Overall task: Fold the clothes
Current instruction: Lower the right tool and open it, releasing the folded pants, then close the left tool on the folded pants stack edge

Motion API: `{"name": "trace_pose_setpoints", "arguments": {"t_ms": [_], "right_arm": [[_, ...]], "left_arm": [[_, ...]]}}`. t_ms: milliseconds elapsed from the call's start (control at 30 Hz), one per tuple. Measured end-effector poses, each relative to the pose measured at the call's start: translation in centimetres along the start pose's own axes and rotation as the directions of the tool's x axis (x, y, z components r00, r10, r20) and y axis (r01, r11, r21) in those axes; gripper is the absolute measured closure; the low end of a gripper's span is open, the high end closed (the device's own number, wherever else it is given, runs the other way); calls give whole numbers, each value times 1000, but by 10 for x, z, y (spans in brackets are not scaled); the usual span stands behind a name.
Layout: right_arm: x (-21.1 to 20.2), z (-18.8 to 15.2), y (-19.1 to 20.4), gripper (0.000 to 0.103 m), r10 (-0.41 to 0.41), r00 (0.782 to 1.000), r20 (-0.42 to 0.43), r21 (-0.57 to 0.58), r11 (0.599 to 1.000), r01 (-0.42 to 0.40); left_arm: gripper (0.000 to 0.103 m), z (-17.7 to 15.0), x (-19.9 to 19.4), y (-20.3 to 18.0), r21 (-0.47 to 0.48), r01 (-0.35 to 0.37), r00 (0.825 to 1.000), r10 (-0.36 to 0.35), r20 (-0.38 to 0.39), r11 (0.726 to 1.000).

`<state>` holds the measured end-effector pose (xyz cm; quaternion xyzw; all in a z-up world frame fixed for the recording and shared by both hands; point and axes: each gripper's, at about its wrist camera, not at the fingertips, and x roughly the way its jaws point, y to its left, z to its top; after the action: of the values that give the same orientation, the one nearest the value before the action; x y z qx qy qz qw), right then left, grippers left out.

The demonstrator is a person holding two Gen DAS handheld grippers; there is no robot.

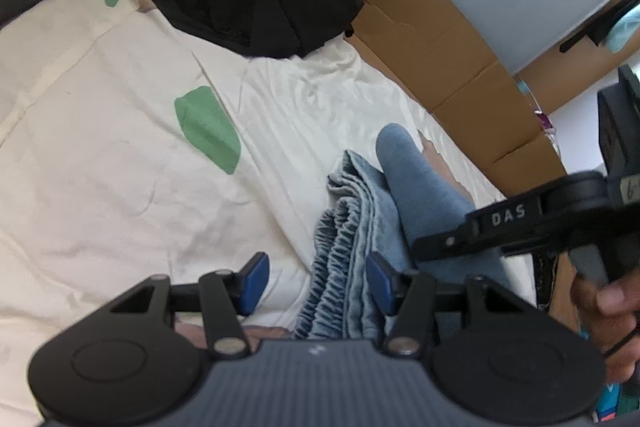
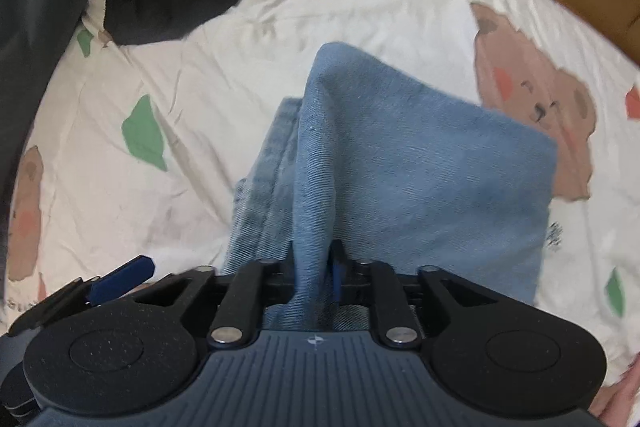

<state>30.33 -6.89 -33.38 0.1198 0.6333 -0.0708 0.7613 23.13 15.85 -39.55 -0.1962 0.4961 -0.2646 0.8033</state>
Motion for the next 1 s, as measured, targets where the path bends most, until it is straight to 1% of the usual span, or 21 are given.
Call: {"name": "trace_pose_setpoints", "arguments": {"t_ms": [67, 167, 200, 333, 400, 467, 500, 600, 700, 767, 800, 833, 933, 1000], "right_arm": [[0, -3, 2, 73, 34, 999, -4, 14, 999, -34], [-6, -9, -2, 73, 112, 994, 0, 58, 992, -112], [-11, -12, -5, 70, 138, 990, 10, 77, 987, -138], [-29, -24, -24, 71, 216, 974, 73, 121, 967, -224], [-36, -34, -38, 71, 237, 966, 102, 143, 958, -250], [-40, -46, -56, 69, 238, 960, 148, 145, 955, -259], [-40, -55, -64, 69, 227, 959, 168, 140, 958, -251], [-34, -81, -88, 69, 168, 968, 185, 156, 968, -198], [-27, -104, -114, 69, 142, 967, 213, 204, 961, -187], [-22, -115, -128, 68, 119, 962, 246, 211, 962, -173], [-20, -120, -134, 68, 104, 960, 261, 212, 964, -163], [-18, -125, -139, 68, 92, 960, 266, 215, 965, -151], [-14, -137, -152, 68, 66, 956, 285, 237, 962, -137], [-13, -144, -157, 68, 64, 952, 298, 255, 956, -144]], "left_arm": [[47, 1, -3, 1, -3, -7, 1000, 7, 3, 1000], [47, 4, -8, 1, 2, -11, 1000, 11, 8, 1000], [47, 5, -9, -1, 8, -10, 1000, 10, 9, 1000], [47, 10, -11, -11, 40, 7, 1000, -8, 8, 999], [47, 11, -7, -18, 59, 23, 1000, -23, 4, 998], [47, 14, -3, -26, 77, 45, 999, -45, -6, 996], [47, 15, 0, -31, 84, 56, 998, -55, -14, 995], [47, 18, 9, -46, 122, 88, 996, -84, -37, 989], [48, 20, 19, -59, 157, 118, 992, -109, -68, 981], [52, 21, 28, -66, 176, 137, 988, -122, -94, 975], [58, 22, 32, -69, 182, 143, 987, -125, -104, 973], [60, 22, 35, -70, 185, 146, 985, -127, -113, 972], [60, 23, 45, -75, 192, 157, 982, -131, -139, 969], [61, 22, 50, -79, 198, 161, 979, -130, -158, 967]]}}
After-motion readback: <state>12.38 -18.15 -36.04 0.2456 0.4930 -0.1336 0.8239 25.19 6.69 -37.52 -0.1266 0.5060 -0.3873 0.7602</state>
